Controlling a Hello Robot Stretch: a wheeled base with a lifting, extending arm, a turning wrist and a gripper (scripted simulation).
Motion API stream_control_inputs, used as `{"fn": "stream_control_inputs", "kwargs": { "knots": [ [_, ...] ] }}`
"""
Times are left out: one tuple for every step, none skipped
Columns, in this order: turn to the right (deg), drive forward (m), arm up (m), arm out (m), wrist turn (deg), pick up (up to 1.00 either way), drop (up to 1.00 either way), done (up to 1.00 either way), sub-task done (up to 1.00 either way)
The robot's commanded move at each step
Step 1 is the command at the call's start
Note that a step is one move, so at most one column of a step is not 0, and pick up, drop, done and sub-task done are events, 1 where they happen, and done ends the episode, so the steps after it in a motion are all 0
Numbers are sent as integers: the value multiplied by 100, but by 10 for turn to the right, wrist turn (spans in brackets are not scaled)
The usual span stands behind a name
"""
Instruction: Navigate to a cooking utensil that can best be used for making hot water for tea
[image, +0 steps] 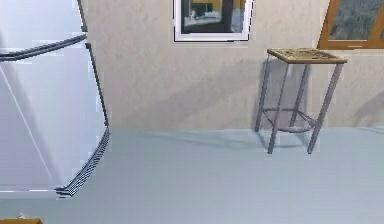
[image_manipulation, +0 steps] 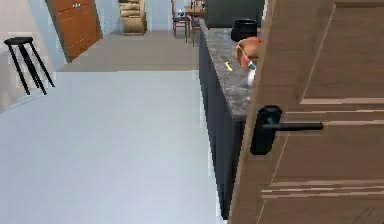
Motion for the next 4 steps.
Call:
{"fn": "stream_control_inputs", "kwargs": {
  "knots": [
    [360,0,0,0,0,0,0,0,0],
    [0,15,0,0,0,0,0,0,0],
    [450,0,0,0,0,0,0,0,0],
    [360,0,0,0,0,0,0,0,0]
  ]
}}
